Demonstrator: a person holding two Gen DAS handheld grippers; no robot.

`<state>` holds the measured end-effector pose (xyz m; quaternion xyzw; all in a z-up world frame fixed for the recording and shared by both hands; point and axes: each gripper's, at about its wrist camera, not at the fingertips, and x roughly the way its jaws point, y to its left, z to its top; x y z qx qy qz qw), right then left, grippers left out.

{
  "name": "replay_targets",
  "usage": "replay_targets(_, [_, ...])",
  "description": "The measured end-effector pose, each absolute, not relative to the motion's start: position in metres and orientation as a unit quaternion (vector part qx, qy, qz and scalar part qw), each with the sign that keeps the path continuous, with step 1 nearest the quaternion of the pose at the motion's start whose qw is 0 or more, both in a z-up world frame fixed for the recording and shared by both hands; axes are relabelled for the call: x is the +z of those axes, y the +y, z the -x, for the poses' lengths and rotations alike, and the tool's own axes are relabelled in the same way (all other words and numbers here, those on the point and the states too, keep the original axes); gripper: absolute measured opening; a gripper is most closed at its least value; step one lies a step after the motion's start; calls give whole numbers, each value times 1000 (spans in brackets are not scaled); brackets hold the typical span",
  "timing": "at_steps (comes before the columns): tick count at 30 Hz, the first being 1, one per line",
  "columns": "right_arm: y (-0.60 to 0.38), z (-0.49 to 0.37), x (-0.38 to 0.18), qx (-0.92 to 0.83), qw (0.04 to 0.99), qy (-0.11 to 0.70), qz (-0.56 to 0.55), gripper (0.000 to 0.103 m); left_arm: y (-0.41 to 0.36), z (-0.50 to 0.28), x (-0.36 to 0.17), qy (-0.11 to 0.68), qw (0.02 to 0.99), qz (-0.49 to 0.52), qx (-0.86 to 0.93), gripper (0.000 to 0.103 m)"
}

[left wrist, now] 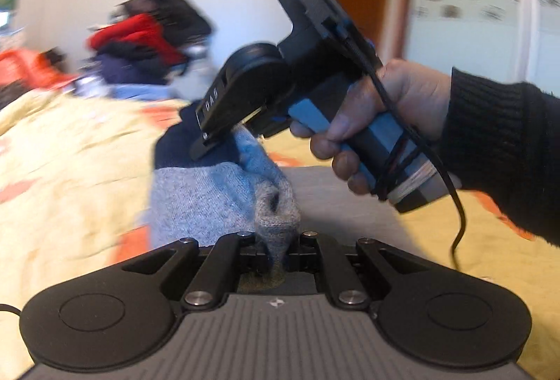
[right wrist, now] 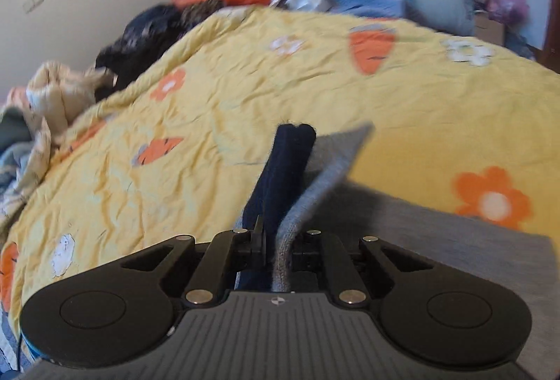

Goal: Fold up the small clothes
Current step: 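Grasp one hem corner with the left tool while the right tool grasps the other corner, then lift the hem with both tools and fold it toward the collar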

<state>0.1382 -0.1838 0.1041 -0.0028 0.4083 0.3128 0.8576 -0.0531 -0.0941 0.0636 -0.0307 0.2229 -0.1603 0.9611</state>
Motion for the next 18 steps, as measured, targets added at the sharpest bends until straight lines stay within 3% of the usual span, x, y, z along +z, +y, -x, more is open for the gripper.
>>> replay_targets(7, [-324, -134, 82, 223, 881, 414, -49, 12, -198, 34, 45, 264, 931, -2, -252, 6])
replay_targets(13, [-364, -135, 32, 207, 878, 414, -123, 12, -231, 11, 11, 320, 911, -23, -261, 6])
replay_targets(18, [-391, -136, 26, 230, 861, 390, -232, 40, -196, 8, 23, 334, 884, 19, -327, 18])
